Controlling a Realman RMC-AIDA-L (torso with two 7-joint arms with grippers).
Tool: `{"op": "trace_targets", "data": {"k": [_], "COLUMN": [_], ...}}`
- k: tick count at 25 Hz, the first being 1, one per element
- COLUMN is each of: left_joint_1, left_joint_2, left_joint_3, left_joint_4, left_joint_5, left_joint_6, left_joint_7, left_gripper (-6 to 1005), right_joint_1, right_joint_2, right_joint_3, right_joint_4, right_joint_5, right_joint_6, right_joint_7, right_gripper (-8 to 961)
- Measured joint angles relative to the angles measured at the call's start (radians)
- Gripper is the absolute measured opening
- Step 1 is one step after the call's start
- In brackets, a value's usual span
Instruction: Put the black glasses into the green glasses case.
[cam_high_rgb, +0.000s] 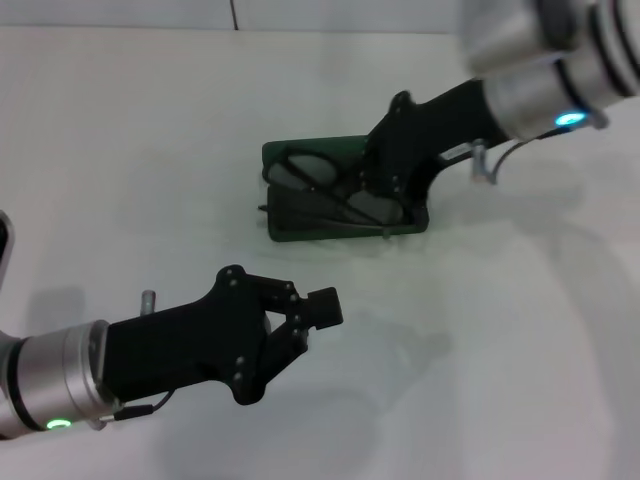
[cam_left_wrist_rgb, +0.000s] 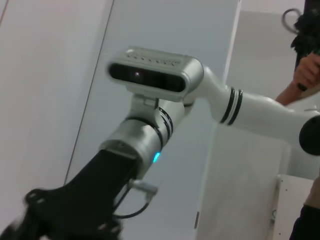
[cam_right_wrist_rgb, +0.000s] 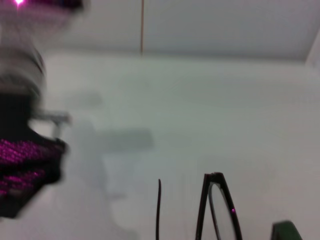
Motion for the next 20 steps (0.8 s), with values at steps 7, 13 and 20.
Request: {"op": "trace_targets", "data": {"k": [7, 13, 20], "left_joint_1": [0.005, -0.056, -0.089], "left_joint_2": [-0.028, -0.043, -0.040], "left_joint_3": [-0.022, -0.036, -0.036], "left_joint_4": [-0.002, -0.087, -0.104], "left_joint_5": [-0.017, -0.129, -0.190], "left_joint_6": [-0.023, -0.031, 0.025], "left_joint_7": [0.017, 0.021, -0.035], "left_gripper": [21, 21, 21], "right_joint_1": [0.021, -0.104, -0.233], "right_joint_2": [0.005, 0.002, -0.001], "right_joint_3": [-0.082, -0.029, 0.097], "right_joint_4": [-0.047, -0.103, 0.028], "right_joint_5": [-0.025, 0.207, 0.625], "right_joint_6": [0.060, 0.062, -0.079], "right_joint_7": [0.048, -0.093, -0.396], "right_gripper": [49, 49, 50]}}
